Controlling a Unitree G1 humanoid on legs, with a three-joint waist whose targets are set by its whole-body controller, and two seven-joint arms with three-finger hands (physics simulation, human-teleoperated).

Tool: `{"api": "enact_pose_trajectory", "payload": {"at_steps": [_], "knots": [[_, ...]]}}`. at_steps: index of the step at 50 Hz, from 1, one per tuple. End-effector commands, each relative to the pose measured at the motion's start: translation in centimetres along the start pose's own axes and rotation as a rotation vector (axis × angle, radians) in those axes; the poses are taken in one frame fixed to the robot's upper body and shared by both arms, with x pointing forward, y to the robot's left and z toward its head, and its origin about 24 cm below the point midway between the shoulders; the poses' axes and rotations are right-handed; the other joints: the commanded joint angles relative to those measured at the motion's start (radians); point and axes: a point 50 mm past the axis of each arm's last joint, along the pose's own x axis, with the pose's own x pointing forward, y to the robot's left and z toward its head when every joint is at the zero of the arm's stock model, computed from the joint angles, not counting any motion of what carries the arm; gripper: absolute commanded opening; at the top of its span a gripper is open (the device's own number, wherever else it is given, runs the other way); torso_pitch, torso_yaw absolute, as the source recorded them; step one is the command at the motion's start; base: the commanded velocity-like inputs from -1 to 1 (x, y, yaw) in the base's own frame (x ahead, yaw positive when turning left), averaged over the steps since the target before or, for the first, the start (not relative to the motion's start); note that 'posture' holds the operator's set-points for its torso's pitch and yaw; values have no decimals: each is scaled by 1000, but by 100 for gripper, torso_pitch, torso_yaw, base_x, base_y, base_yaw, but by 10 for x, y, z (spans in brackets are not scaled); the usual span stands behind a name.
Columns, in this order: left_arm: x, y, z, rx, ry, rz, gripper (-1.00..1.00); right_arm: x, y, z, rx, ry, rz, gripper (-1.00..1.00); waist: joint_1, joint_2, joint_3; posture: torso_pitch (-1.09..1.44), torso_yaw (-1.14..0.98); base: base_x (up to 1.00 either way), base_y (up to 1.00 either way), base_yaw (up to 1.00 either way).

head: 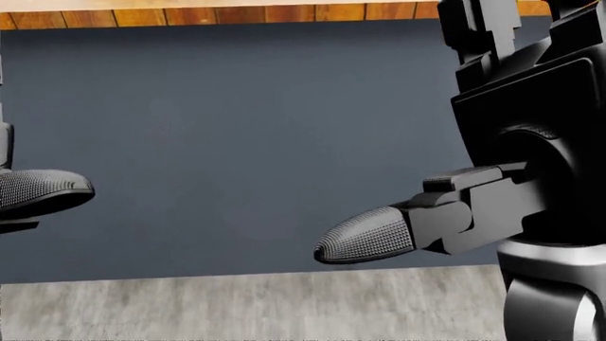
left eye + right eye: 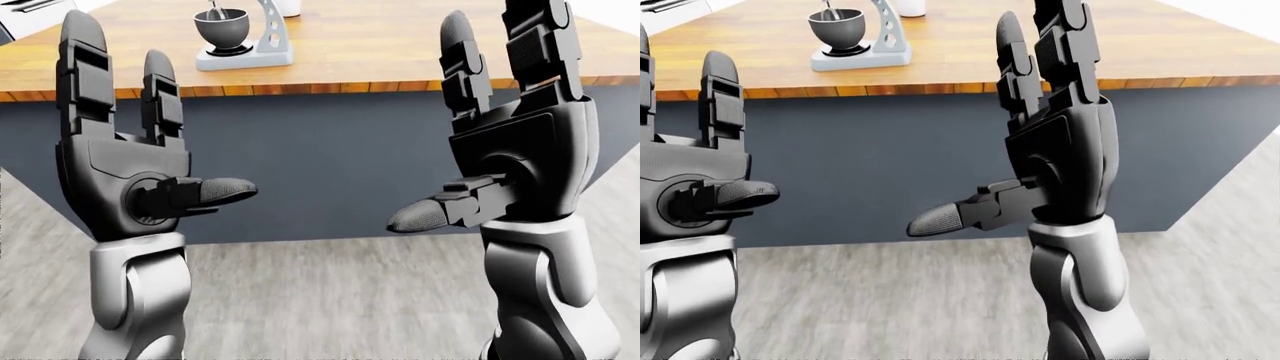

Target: Open the stand mixer head.

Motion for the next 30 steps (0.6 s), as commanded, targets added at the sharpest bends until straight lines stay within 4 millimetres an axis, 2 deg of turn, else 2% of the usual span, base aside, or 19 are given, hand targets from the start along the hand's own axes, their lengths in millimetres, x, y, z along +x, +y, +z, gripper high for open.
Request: {"api": "enact_pose_trajectory", "payload": {"at_steps": [1,4,5,6,7,8,9,11,12,13,16,17,19,20,21,24,25,28,30], "knots": [[2,-5,11,-4,-65,-26,100,1,3,11,-9,-70,17,100,0,1,-19,0,0,0,0,0],[1,-5,11,-5,-65,-31,100,1,4,13,-6,-77,24,100,0,1,-20,0,0,0,0,0],[2,-5,10,-3,-65,-29,100,1,4,12,-13,-76,23,100,-4,-4,-37,0,0,0,100,0],[2,-4,10,-2,-65,-29,100,1,3,11,-13,-71,16,100,-9,-41,-16,0,0,0,100,0],[1,-4,10,-2,-65,-29,100,1,3,11,-14,-69,15,100,-4,-60,-22,0,0,0,100,0],[1,-4,11,-2,-65,-29,100,1,3,11,-14,-68,16,100,-11,-60,-28,0,0,0,100,0],[2,-4,11,-2,-66,-31,100,1,3,11,-8,-72,13,100,-10,-75,-7,0,0,0,0,0],[2,-4,11,-4,-66,-29,100,1,3,12,-5,-78,9,100,-20,-18,-18,0,0,0,0,0],[2,-4,11,-2,-66,-28,100,1,3,13,-2,-84,10,100,-27,8,-4,0,0,0,0,0],[2,-4,11,-4,-66,-28,100,1,3,13,-9,-83,8,100,-31,61,-5,0,0,0,90,0],[1,-4,11,-5,-66,-30,100,1,3,11,-1,-76,10,100,-20,3,-9,0,0,0,100,0],[1,-4,11,-4,-65,-29,100,1,3,12,2,-77,9,100,-18,-14,8,0,0,0,0,0],[1,-4,11,-5,-66,-29,100,1,3,13,1,-86,10,100,-14,107,-20,0,0,0,0,0],[2,-4,11,-5,-67,-29,100,1,3,13,5,-85,7,100,-5,122,16,0,0,0,52,0],[1,-4,10,-3,-65,-28,100,1,4,12,-5,-82,12,100,-21,59,9,0,0,0,100,0],[1,-4,10,-6,-64,-30,100,0,5,12,4,-79,17,100,3,-20,26,0,0,0,67,0],[0,-4,11,-5,-64,-29,100,0,5,12,6,-78,21,100,4,8,6,0,0,0,0,0],[0,-4,12,-4,-67,-28,100,1,5,14,7,-86,17,100,-4,44,-17,0,0,0,17,0],[0,-4,12,-3,-68,-31,100,1,4,13,-2,-84,14,100,4,2,13,0,0,0,100,0]]}}
